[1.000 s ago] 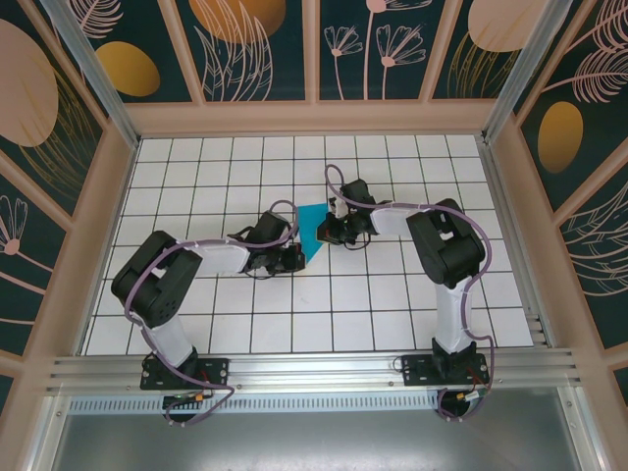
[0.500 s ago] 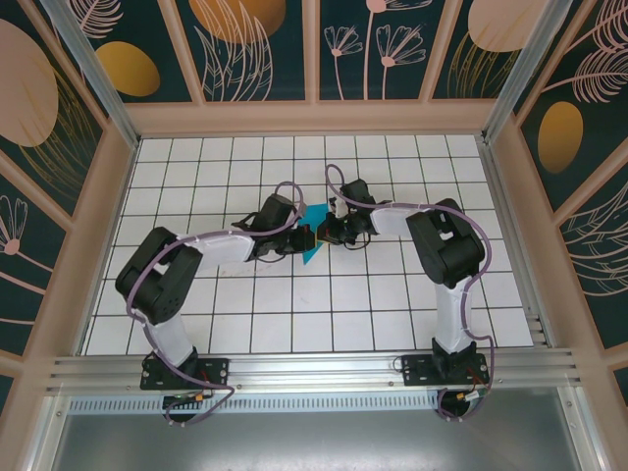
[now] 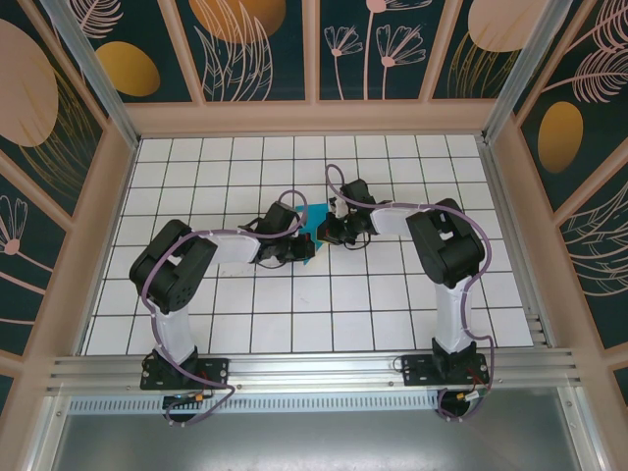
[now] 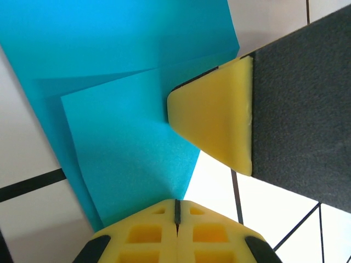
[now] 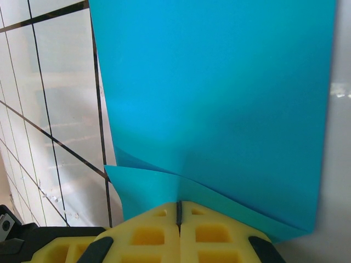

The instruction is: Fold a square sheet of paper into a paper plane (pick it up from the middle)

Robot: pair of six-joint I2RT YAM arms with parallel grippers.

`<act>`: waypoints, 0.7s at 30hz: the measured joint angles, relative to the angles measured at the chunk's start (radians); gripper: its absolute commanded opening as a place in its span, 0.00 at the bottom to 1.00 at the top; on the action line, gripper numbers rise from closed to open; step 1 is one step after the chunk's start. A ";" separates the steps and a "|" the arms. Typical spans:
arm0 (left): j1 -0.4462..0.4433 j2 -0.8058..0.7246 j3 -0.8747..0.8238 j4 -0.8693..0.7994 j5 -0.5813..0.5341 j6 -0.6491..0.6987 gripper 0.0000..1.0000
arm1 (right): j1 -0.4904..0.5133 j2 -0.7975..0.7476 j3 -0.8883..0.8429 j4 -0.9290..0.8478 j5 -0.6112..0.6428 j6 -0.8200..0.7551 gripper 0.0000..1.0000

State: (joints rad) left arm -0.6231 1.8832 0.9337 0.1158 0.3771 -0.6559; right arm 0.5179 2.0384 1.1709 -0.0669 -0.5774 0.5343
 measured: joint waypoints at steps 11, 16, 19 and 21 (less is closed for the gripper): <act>-0.030 -0.065 -0.052 -0.061 -0.024 0.117 0.00 | 0.000 -0.001 -0.007 0.011 0.000 0.000 0.00; -0.042 -0.077 -0.047 -0.099 -0.050 0.151 0.00 | 0.000 -0.002 -0.009 0.014 0.000 0.000 0.00; -0.047 -0.097 -0.052 -0.139 -0.057 0.155 0.00 | 0.000 -0.004 -0.014 0.021 0.000 0.004 0.00; -0.047 -0.117 -0.063 -0.165 -0.066 0.155 0.00 | 0.000 -0.006 -0.023 0.034 -0.001 0.010 0.00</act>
State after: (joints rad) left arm -0.6701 1.7657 0.8703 -0.0490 0.3107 -0.5011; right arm 0.5179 2.0319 1.1484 -0.0330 -0.5785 0.5438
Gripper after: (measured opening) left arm 0.067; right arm 0.055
